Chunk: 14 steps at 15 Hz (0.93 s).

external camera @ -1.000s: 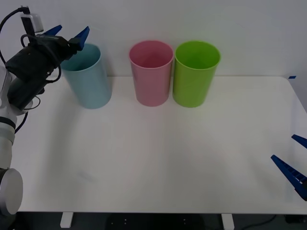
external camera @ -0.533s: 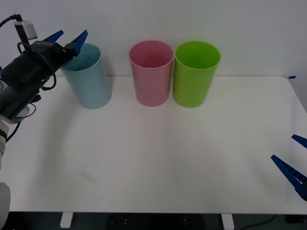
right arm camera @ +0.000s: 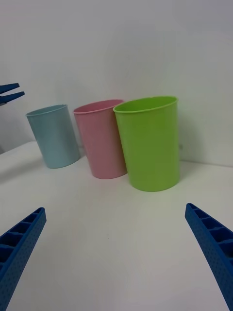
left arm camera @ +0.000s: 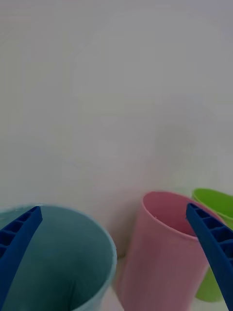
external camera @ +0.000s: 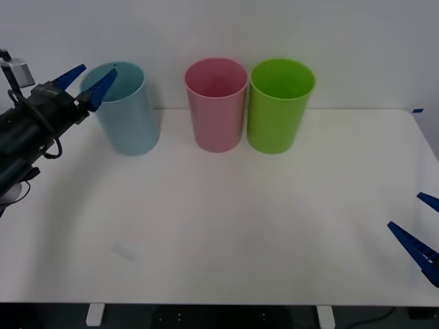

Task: Grasp the object on the table and drop it into the matching bin: aluminum can to the light blue bin, PET bottle to the pink bin.

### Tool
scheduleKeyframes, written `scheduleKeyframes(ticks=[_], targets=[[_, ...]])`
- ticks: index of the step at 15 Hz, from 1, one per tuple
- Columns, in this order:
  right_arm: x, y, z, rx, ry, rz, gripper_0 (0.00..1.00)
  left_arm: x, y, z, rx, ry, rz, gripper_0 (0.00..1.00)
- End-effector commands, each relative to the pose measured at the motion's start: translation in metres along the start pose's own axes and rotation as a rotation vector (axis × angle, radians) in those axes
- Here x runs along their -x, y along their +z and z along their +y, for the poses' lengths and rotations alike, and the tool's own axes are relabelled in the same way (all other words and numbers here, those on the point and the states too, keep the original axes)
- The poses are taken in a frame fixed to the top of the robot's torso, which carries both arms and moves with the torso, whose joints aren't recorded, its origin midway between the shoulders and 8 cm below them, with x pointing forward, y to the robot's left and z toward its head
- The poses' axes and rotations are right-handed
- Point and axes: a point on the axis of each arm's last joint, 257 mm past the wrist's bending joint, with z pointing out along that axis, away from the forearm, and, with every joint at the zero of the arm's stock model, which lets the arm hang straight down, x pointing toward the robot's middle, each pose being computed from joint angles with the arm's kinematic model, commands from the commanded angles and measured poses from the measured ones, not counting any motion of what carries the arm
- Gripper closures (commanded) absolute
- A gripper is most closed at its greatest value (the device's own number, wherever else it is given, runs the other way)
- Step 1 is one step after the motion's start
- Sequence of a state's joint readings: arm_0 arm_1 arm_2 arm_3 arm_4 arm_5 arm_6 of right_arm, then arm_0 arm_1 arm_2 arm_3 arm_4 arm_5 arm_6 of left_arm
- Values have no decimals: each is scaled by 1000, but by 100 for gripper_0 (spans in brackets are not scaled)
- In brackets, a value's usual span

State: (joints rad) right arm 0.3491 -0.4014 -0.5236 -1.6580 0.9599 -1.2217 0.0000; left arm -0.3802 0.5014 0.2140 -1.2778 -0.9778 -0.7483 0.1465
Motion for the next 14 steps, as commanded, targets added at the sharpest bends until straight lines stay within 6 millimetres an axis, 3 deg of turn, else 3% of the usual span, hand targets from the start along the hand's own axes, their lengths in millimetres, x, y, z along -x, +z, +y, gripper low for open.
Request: scheduleKeyframes(ticks=[1, 8, 14], targets=[[0, 0, 0, 0, 0, 0, 0, -9, -27, -11, -14, 11, 12, 0], [0, 0, 0, 0, 0, 0, 0, -36, -94, -31, -92, 78, 98, 0], [0, 0, 0, 0, 0, 0, 0, -72, -145, -35, -131, 227, 196, 0]])
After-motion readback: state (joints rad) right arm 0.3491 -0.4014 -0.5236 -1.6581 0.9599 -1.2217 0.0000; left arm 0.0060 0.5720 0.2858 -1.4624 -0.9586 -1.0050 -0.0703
